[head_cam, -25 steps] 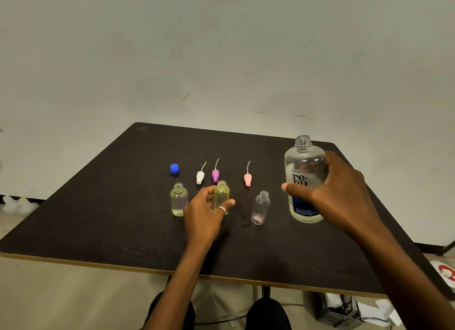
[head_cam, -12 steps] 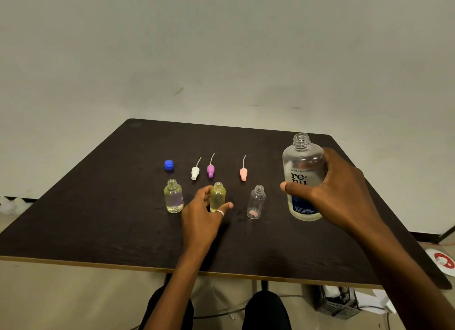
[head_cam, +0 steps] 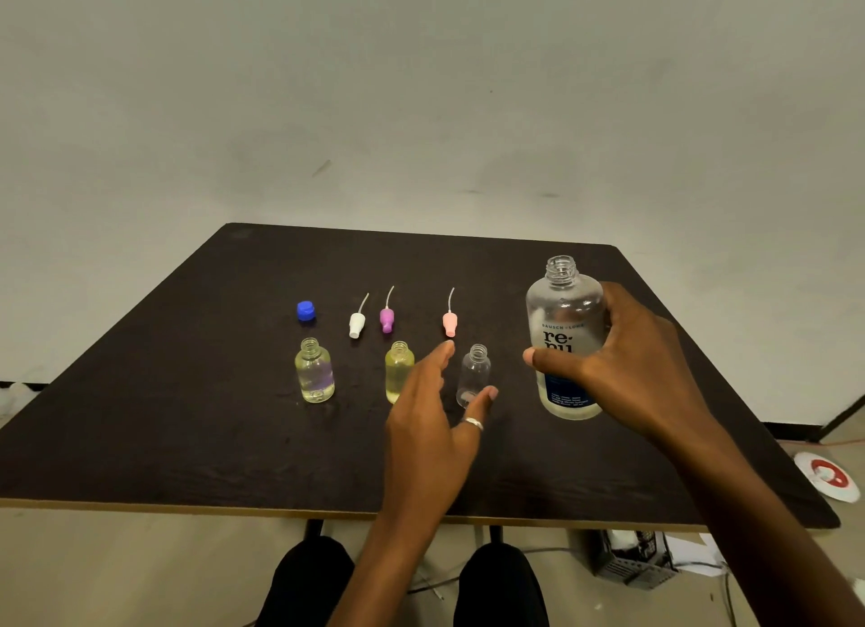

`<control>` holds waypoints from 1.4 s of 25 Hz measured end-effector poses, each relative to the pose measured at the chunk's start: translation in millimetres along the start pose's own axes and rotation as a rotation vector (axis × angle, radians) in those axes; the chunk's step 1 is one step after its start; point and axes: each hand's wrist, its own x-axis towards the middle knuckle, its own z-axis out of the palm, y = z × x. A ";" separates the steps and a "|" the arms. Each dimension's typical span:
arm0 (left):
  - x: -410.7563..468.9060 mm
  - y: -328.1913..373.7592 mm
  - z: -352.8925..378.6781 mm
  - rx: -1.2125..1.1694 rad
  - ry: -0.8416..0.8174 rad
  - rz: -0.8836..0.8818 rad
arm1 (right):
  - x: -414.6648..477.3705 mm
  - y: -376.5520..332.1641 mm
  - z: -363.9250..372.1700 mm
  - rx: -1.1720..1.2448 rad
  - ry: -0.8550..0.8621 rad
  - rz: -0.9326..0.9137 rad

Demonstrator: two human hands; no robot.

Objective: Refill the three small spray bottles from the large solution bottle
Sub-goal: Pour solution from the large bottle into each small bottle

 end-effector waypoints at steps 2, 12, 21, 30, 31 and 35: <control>7.3 -2.4 10.9 -0.029 -0.063 -0.051 | -0.4 2.0 -0.2 -0.002 -0.001 -0.002; 27.4 -34.1 42.7 -0.079 -0.201 -0.333 | 1.0 3.4 4.8 0.018 -0.004 -0.001; 34.0 8.6 1.8 -0.148 -0.011 -0.183 | 0.3 5.6 11.6 -0.047 -0.020 -0.044; 28.9 32.7 -39.6 -0.194 0.018 -0.175 | -4.5 -3.6 18.1 -0.295 0.024 -0.186; 27.9 33.1 -40.3 -0.196 0.016 -0.180 | -5.3 -4.4 18.5 -0.318 0.028 -0.199; 23.8 31.9 -40.1 -0.197 0.002 -0.186 | -8.4 -9.3 16.4 -0.396 0.048 -0.235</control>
